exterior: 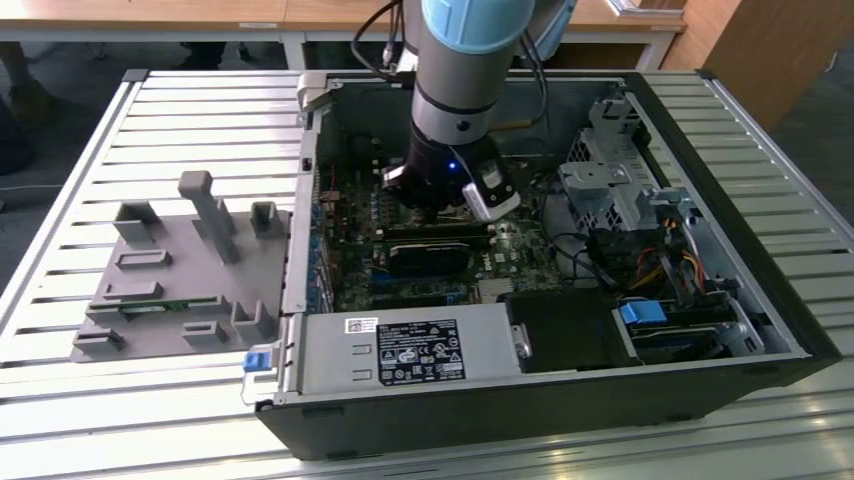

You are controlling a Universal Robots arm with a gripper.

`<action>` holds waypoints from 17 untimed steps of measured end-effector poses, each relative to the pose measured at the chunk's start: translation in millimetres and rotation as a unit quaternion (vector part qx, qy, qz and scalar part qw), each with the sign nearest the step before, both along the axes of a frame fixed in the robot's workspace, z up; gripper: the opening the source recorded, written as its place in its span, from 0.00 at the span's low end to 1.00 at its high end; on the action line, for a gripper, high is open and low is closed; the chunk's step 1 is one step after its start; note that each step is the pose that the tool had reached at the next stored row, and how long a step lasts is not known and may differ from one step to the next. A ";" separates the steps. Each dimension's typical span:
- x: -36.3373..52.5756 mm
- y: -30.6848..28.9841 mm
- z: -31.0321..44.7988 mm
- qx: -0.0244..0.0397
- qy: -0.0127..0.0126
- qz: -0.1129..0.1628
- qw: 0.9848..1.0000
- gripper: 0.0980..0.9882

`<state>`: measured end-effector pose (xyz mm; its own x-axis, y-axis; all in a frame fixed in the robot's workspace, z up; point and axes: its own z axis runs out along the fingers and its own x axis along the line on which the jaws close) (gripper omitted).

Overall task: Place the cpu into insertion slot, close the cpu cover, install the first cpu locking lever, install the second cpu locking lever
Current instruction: 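Install the second cpu locking lever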

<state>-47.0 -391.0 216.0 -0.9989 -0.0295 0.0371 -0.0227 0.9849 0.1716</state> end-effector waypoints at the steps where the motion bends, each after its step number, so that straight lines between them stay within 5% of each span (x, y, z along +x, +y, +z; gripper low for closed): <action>1: -0.9 -0.7 -0.3 0.003 0.000 0.000 1.000 0.01; 6: -7.5 -4.0 -1.3 0.016 0.000 0.000 1.000 0.01; 17: -10.0 -4.4 -16.2 0.021 0.000 0.000 1.000 0.01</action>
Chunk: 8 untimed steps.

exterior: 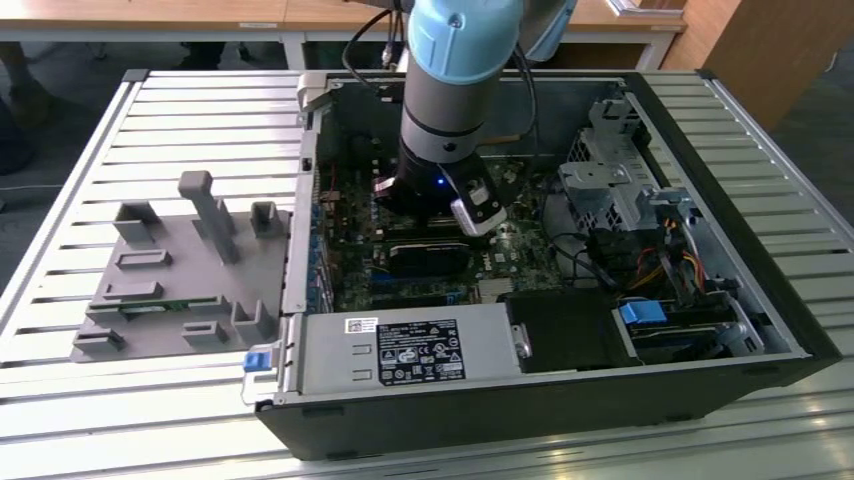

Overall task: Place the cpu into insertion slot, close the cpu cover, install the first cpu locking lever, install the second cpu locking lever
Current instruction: 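Install the second cpu locking lever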

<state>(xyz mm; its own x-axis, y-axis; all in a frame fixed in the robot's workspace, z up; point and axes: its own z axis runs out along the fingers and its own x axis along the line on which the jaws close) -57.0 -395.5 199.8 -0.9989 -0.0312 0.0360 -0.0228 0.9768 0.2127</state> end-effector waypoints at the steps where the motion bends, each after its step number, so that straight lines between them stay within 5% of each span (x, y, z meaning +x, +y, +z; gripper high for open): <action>1: -0.3 -0.5 -0.5 0.001 0.000 0.000 1.000 0.01; 8: -6.3 -2.6 -3.4 0.008 0.000 0.000 1.000 0.01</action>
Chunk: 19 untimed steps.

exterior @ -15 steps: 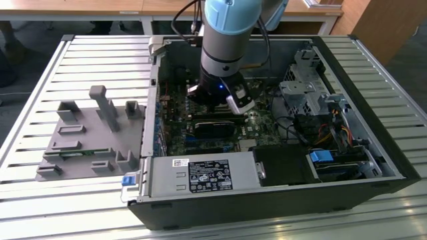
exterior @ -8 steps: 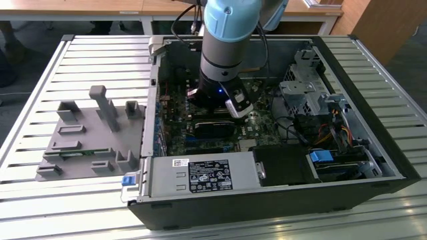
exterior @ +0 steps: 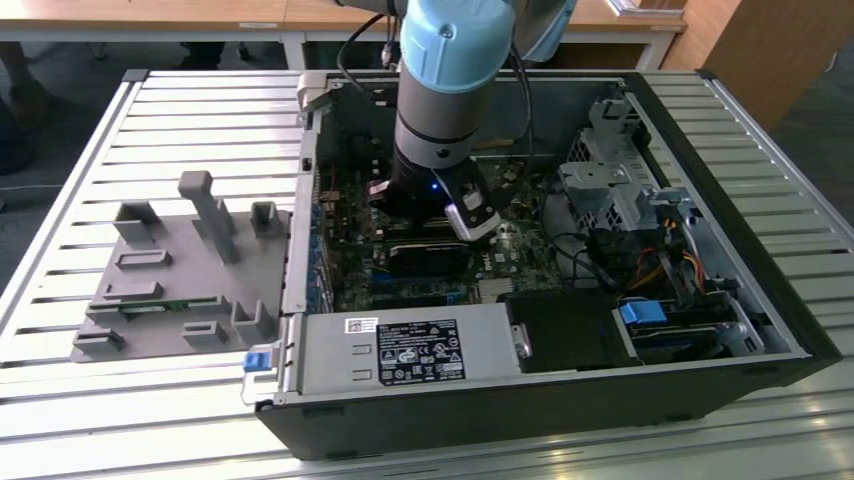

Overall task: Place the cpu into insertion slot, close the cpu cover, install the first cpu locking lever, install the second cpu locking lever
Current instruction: 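Install the second cpu locking lever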

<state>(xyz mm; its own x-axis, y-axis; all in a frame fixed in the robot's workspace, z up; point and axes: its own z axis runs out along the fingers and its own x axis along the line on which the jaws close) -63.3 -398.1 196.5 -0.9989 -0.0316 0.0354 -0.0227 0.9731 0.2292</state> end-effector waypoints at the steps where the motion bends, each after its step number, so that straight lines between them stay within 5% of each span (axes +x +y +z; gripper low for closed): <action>1: -0.6 0.0 -0.6 0.001 0.000 0.000 1.000 0.01; 19: -9.3 5.2 -7.0 0.013 0.000 0.000 1.000 0.01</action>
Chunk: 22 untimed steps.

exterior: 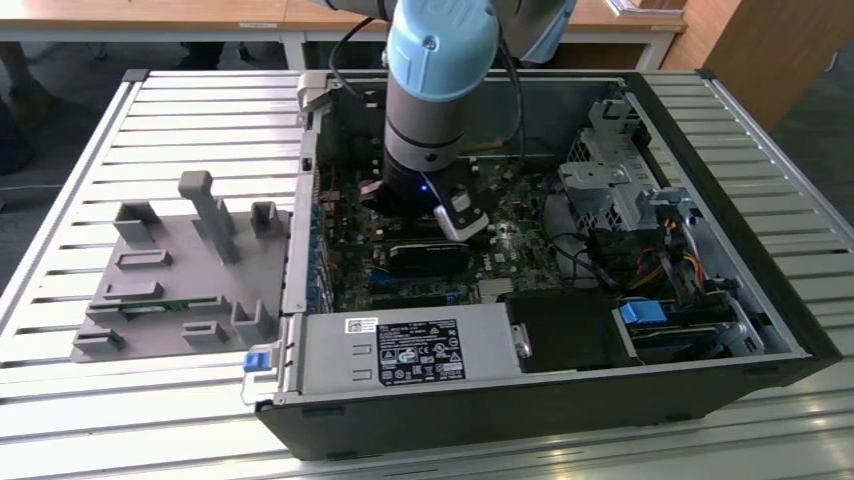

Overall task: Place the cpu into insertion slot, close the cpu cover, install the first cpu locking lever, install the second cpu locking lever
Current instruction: 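Install the second cpu locking lever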

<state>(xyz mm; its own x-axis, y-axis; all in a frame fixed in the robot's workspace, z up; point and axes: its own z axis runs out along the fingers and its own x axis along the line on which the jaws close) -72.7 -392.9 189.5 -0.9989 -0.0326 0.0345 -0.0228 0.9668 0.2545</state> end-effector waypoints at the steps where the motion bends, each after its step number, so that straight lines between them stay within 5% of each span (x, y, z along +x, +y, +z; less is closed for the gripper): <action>1: -0.5 0.0 0.4 0.000 0.000 0.000 1.000 0.01; 17: -1.1 1.5 45.3 0.000 0.000 0.000 1.000 0.01; 22: -1.1 1.7 48.2 0.000 0.000 0.000 1.000 0.01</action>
